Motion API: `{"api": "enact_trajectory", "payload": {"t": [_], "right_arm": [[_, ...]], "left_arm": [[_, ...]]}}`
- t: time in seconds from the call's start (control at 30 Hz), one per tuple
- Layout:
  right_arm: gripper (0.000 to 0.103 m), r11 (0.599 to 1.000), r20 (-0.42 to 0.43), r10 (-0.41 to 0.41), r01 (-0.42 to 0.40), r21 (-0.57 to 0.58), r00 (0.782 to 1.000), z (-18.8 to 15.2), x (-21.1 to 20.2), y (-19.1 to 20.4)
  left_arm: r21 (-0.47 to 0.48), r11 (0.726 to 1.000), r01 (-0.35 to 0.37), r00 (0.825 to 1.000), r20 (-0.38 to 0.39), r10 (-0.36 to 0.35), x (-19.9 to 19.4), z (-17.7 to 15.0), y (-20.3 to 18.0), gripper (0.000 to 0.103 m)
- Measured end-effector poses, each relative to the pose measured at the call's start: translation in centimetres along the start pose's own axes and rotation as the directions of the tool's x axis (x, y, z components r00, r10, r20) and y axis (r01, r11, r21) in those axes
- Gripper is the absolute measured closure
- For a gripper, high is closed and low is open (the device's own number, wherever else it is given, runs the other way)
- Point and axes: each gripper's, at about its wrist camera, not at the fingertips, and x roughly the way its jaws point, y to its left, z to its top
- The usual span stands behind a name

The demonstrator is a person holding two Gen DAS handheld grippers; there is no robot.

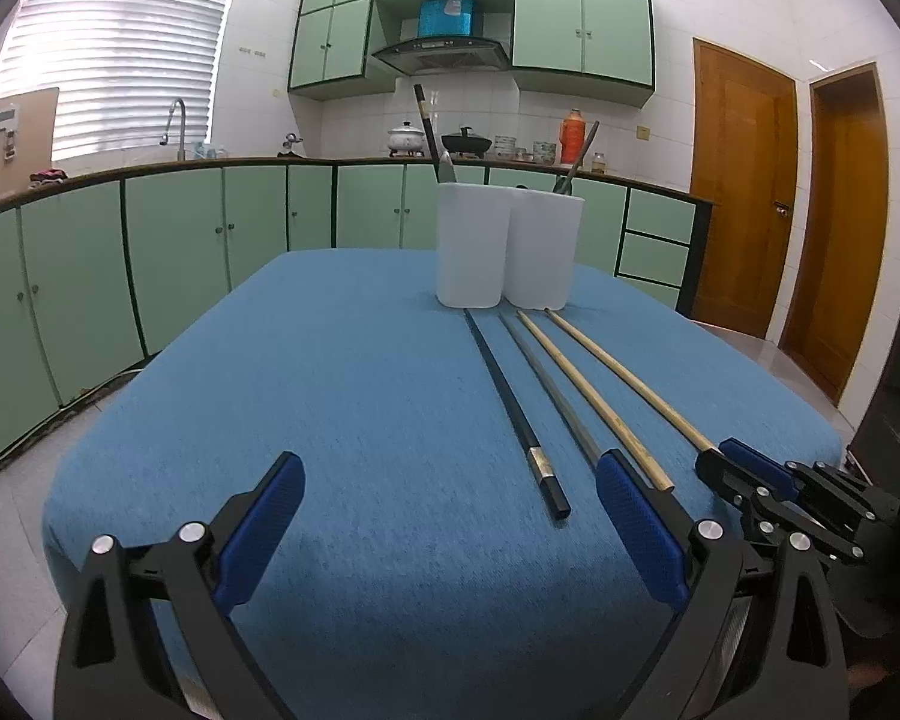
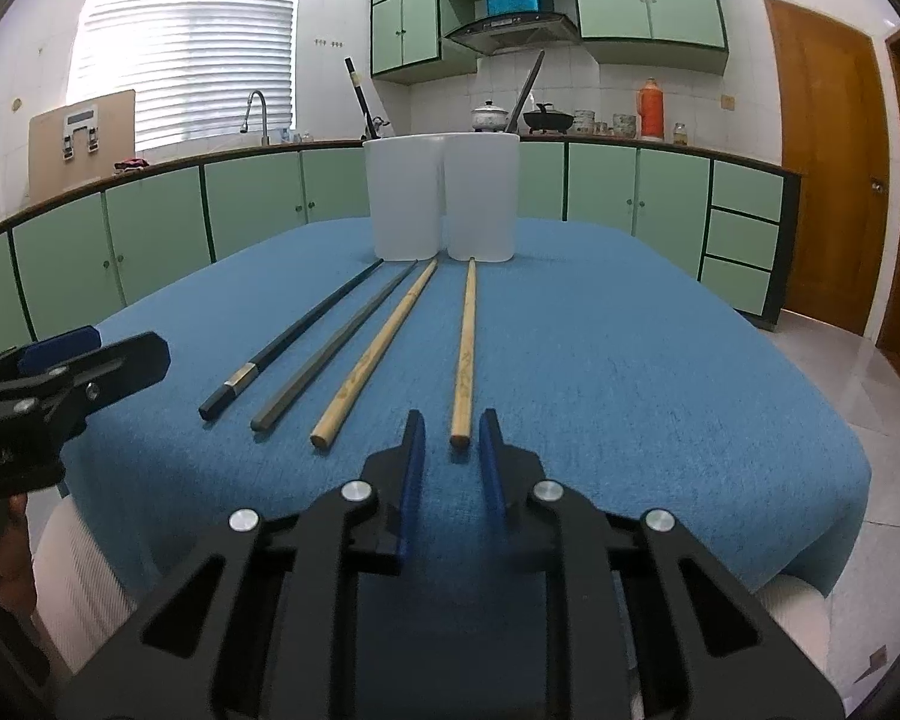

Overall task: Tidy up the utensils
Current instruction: 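Grasp a wooden chopstick with the right tool while the left tool grasps a black chopstick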

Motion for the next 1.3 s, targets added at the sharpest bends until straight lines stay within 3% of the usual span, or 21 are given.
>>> {"api": "enact_trajectory", "payload": {"t": [0.1, 0.33, 0.43, 0.73, 0.9, 1.13, 1.2, 1.3], "right_arm": [[0.096, 1.000, 0.002, -0.004, 0.004, -0.005, 1.000, -0.2, 0.0, 0.0], [0.097, 1.000, 0.000, -0.004, 0.004, 0.011, 1.000, -0.2, -0.4, -0.6], [0.097, 1.000, -0.002, 0.000, 0.000, 0.022, 1.000, -0.3, -0.5, -0.8], [0.097, 1.000, -0.001, 0.004, -0.004, 0.025, 1.000, -0.3, -0.5, -0.8], [0.097, 1.000, 0.001, 0.010, -0.010, 0.028, 1.000, -0.3, -0.4, -0.9], [0.097, 0.999, 0.008, 0.025, -0.025, 0.038, 1.000, -0.6, -0.5, -1.3], [0.097, 0.999, 0.010, 0.027, -0.027, 0.040, 1.000, -0.6, -0.5, -1.4], [0.097, 0.999, 0.008, 0.030, -0.031, 0.040, 1.000, -0.6, -0.5, -1.5]], "left_arm": [[0.004, 1.000, 0.007, 1.000, -0.007, -0.007, 0.2, -0.1, -0.3, 0.007], [0.032, 0.999, 0.011, 0.999, -0.031, -0.010, 1.0, -0.9, -1.5, 0.008], [0.036, 0.999, 0.005, 0.999, -0.045, -0.003, 1.4, -1.1, -1.6, 0.013], [0.081, 0.997, -0.001, 0.998, -0.062, 0.006, 1.9, -1.5, -2.7, 0.046], [0.099, 0.995, 0.013, 0.998, -0.062, -0.007, 2.1, -1.4, -3.8, 0.072], [0.100, 0.995, 0.018, 0.998, -0.065, -0.012, 2.3, -1.3, -4.6, 0.086], [0.111, 0.994, 0.019, 0.998, -0.067, -0.012, 2.4, -1.3, -4.8, 0.094], [0.109, 0.994, 0.015, 0.998, -0.068, -0.008, 2.3, -1.3, -4.9, 0.094]]}}
